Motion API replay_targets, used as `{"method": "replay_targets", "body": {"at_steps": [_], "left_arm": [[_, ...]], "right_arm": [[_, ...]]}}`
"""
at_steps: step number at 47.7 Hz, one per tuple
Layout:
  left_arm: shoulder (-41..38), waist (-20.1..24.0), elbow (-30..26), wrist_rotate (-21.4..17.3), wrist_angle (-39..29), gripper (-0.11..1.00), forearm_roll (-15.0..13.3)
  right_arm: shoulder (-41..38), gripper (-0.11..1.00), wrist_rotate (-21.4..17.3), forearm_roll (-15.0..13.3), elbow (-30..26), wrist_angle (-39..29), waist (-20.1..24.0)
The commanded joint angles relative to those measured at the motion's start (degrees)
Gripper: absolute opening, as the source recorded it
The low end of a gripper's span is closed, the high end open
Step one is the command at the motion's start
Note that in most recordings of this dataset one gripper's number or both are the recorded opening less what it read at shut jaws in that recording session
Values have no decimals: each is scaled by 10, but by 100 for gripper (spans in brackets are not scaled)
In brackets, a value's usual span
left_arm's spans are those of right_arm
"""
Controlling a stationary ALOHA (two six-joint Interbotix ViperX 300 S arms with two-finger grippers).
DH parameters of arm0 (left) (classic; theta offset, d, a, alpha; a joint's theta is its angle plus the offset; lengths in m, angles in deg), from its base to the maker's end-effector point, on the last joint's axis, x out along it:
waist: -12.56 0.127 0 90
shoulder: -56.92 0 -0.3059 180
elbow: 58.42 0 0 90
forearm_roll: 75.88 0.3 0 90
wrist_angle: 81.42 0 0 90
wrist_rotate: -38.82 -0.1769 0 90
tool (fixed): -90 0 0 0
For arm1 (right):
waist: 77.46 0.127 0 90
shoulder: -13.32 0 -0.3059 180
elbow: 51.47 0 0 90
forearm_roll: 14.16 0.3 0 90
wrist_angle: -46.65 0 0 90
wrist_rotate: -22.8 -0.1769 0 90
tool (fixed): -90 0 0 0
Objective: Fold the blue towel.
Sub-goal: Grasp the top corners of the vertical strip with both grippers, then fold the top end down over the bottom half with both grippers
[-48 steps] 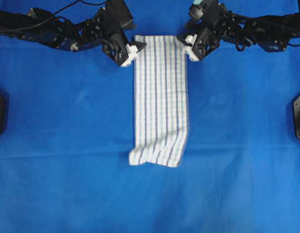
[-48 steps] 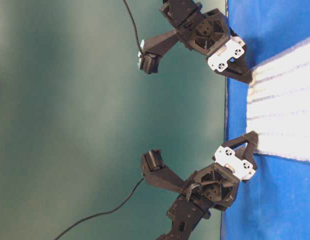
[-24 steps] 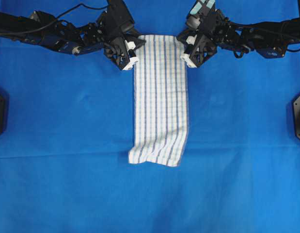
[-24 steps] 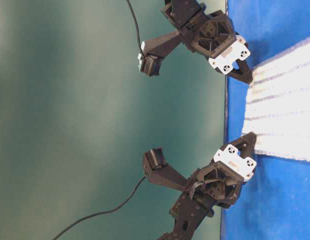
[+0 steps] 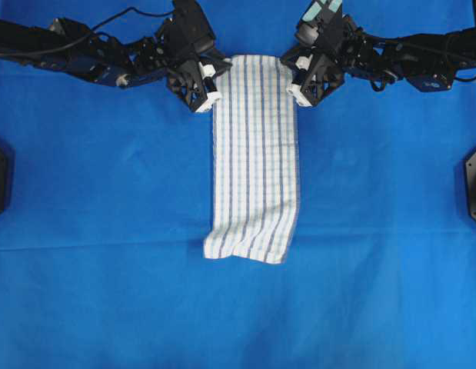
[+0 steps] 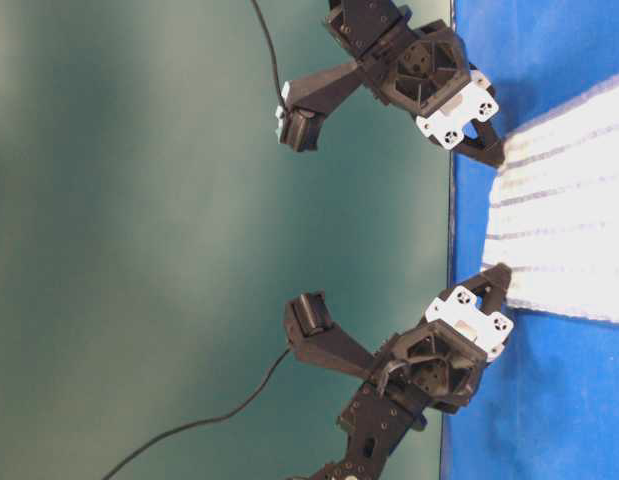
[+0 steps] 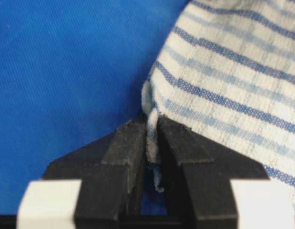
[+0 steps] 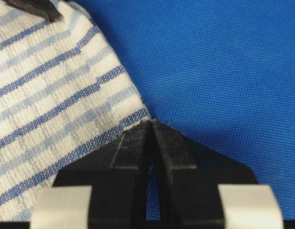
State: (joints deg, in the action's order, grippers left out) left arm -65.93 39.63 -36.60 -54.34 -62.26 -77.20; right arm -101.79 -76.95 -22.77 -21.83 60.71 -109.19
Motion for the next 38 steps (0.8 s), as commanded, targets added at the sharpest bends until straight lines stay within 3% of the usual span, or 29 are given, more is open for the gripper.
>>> {"method": "replay_targets", "body": {"at_steps": [1,14,38], "left_arm": [[9,20,-14,-2,3,6,-2],[9,55,-38,-3,-6,6,-2],[41,33,-28,-1,-24,6,-2]], "right_arm": [[8,3,0,1,-16,3,-13],[8,3,6,1,-40,4,-40],[29,3,7,-2,-47,0,-40]]}}
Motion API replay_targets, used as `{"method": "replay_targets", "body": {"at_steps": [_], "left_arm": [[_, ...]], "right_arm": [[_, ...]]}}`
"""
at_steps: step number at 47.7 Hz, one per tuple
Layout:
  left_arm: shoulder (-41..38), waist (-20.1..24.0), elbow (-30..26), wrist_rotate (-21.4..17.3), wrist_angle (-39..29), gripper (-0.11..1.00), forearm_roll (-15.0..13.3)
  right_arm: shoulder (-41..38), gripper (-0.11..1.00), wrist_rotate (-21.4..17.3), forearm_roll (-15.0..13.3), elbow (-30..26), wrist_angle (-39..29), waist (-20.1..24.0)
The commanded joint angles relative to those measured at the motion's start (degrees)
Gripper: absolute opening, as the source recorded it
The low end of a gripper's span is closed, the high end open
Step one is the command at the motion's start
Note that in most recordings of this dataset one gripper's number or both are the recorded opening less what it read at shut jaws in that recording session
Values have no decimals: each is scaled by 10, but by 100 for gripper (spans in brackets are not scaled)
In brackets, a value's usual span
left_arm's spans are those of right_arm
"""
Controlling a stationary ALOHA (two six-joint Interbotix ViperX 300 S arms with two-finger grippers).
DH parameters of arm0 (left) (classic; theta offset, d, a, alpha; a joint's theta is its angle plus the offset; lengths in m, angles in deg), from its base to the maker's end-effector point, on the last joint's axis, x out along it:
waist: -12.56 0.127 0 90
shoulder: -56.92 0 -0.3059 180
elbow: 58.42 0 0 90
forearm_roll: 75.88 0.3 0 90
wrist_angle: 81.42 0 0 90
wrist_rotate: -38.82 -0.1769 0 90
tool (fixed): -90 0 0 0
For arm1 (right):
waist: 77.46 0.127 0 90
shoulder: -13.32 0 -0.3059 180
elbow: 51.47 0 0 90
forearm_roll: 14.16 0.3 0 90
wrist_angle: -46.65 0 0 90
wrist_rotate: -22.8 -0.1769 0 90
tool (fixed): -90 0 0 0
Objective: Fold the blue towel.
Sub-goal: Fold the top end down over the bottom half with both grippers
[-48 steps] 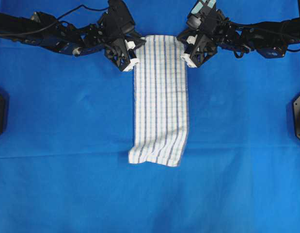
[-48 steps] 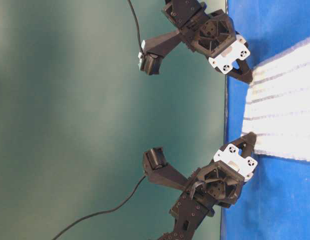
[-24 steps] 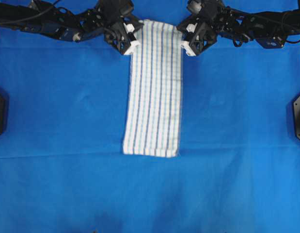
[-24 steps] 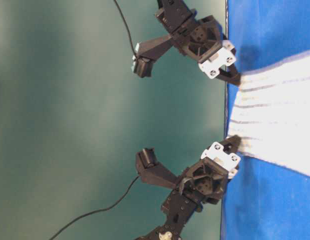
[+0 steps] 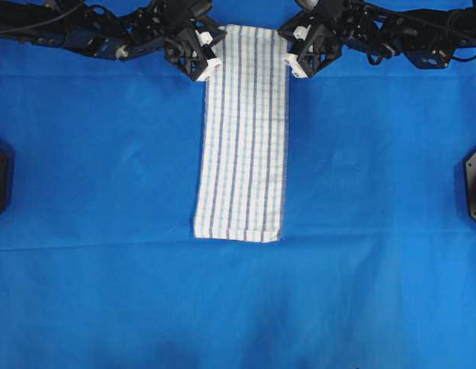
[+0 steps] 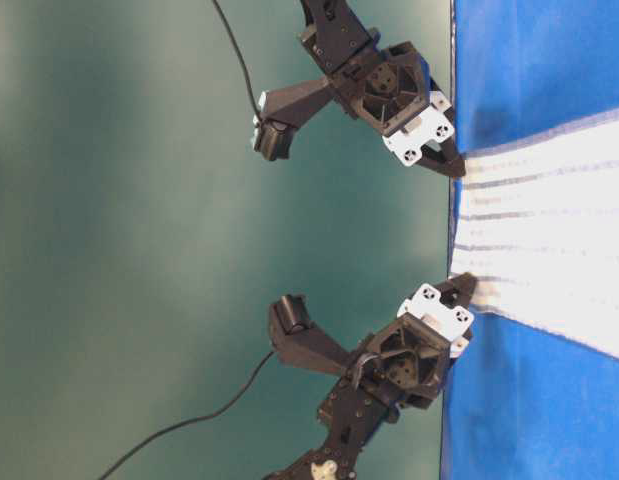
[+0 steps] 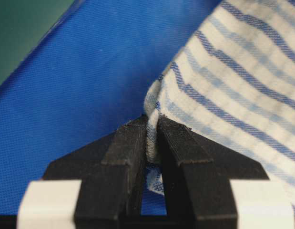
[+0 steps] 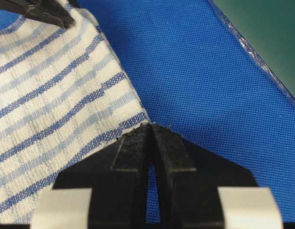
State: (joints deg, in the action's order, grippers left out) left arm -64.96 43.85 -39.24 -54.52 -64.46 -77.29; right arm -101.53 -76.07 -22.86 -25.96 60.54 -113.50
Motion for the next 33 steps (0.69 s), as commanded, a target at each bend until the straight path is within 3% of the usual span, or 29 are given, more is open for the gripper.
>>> {"method": "replay_targets", "body": {"at_steps": [1,16,33], "left_arm": [[36,-11,-1,0,-4,6,-1],[98,-55,55,3,-19,6,-1],[185,-153,138,11,-20,6,-1]], "right_arm": [[30,3,-3,-1,-5,2,4],[112,3,-11,6,48,-4,59],[178,3,-11,49,109,-4,179]]}}
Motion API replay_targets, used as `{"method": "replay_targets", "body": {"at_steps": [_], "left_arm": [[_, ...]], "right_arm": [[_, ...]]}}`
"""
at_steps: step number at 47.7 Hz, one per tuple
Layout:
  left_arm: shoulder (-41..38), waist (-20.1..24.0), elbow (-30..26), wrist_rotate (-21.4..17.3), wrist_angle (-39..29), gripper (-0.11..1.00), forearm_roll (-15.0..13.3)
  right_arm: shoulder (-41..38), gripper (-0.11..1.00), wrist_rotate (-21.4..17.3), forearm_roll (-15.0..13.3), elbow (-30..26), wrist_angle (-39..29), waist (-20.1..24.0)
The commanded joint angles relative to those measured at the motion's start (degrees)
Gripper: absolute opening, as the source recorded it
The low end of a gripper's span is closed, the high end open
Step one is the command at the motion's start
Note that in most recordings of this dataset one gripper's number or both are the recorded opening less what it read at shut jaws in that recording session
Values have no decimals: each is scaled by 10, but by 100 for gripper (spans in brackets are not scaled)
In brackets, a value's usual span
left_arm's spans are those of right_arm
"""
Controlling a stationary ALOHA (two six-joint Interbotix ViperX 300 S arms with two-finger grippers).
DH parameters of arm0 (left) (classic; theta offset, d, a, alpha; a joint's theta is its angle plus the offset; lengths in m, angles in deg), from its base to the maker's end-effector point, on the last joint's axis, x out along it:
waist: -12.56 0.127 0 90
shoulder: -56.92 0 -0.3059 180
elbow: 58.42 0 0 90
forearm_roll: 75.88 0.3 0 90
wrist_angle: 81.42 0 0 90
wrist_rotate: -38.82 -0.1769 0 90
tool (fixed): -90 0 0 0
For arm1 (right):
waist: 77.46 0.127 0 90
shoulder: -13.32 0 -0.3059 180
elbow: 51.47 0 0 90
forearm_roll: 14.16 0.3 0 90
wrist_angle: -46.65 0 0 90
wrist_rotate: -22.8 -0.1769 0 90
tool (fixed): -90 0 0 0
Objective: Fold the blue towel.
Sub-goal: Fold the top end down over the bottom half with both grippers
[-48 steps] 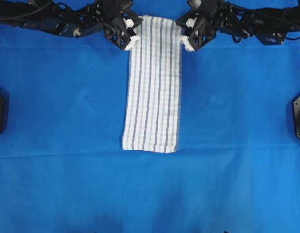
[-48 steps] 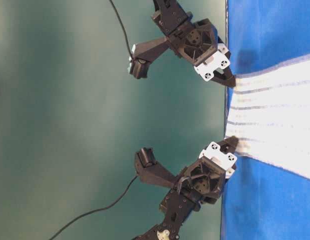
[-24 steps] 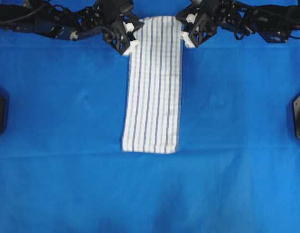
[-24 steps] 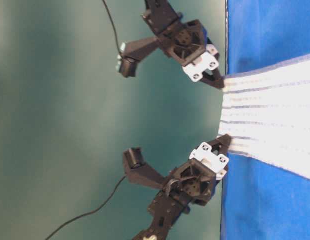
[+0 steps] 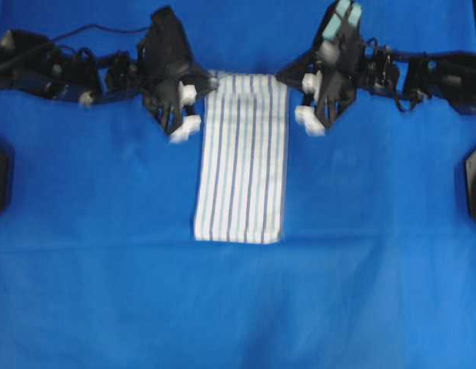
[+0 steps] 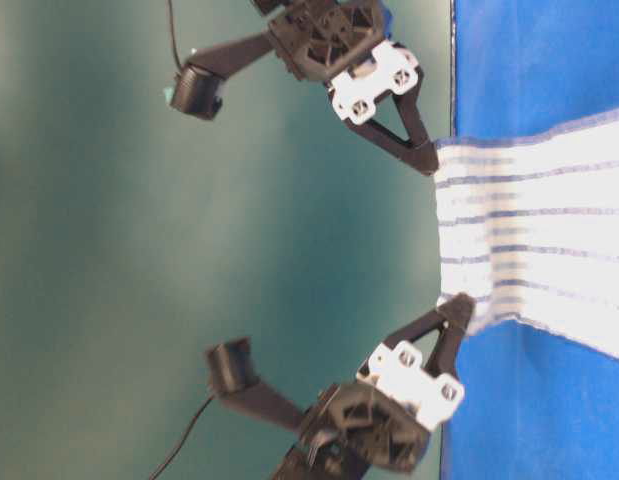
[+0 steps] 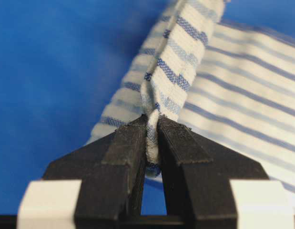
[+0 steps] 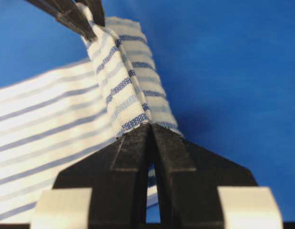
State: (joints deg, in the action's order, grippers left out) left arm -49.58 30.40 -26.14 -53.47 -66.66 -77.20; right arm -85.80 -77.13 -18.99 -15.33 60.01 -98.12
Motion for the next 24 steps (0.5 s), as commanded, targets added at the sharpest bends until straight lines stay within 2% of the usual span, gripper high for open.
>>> {"method": "replay_targets", "body": {"at_steps": [1,8,24], "left_arm": [[37,-29,13,2,3,6,-2],[57,-80,34,4,3,6,-2],[58,-181,49,40,2,6,-2]], "right_arm": [[24,3,0,14,4,2,33],[29,3,0,40,14,-2,85],[27,3,0,93,14,-31,188]]}}
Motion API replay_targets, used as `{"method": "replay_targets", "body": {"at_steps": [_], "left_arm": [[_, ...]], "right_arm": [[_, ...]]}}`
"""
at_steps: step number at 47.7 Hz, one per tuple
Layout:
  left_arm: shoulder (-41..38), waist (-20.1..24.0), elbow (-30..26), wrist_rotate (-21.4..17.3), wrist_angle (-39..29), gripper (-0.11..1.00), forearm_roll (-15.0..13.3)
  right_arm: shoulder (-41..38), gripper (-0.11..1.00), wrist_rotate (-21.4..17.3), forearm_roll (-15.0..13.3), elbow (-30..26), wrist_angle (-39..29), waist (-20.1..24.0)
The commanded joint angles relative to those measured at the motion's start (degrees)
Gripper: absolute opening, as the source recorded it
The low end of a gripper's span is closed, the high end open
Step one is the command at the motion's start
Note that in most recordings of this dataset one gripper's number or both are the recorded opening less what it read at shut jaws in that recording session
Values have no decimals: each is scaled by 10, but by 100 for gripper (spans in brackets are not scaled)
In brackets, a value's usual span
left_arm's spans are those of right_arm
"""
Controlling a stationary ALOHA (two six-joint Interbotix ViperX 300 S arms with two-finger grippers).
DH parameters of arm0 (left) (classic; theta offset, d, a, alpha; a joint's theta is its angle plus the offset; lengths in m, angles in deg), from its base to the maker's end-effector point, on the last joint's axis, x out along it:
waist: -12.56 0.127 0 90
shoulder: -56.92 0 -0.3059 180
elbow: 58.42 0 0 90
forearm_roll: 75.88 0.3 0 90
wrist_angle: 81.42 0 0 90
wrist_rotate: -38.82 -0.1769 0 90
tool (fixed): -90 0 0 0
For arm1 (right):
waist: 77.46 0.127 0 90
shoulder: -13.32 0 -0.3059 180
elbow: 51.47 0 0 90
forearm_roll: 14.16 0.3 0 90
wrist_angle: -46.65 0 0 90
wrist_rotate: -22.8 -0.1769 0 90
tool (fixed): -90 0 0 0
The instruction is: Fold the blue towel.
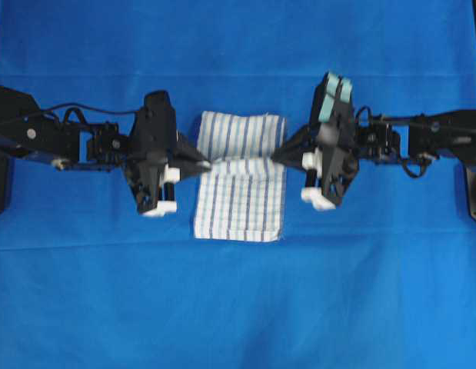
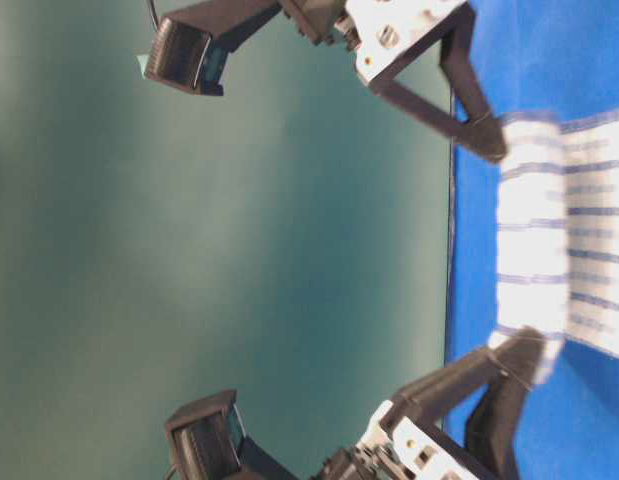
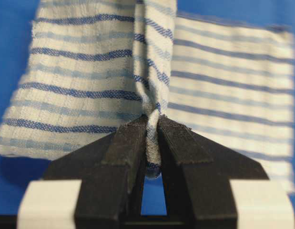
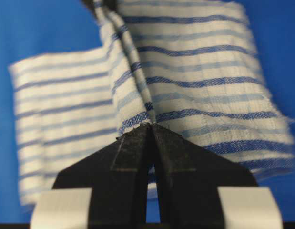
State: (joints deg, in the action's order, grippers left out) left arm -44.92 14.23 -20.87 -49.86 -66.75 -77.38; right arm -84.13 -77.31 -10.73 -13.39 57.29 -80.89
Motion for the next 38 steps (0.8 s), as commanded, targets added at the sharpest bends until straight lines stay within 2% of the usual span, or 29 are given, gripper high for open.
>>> {"method": "replay_targets", "body": {"at_steps": [1,9,15,38], "left_arm": [[11,-25,-3,5,3,6,0],[8,-69,-4,21,3,6,0],[4,-83,-4,22,3,6,-1],[-31,-78,-9,22,11,7,0]], "right_arm": [[11,3,2,13,-5,-5,20],[6,3,2,30,-9,-11,53],[4,3,2,30,-10,-11,69],[-34,3,3,30,-19,-20,72]]}}
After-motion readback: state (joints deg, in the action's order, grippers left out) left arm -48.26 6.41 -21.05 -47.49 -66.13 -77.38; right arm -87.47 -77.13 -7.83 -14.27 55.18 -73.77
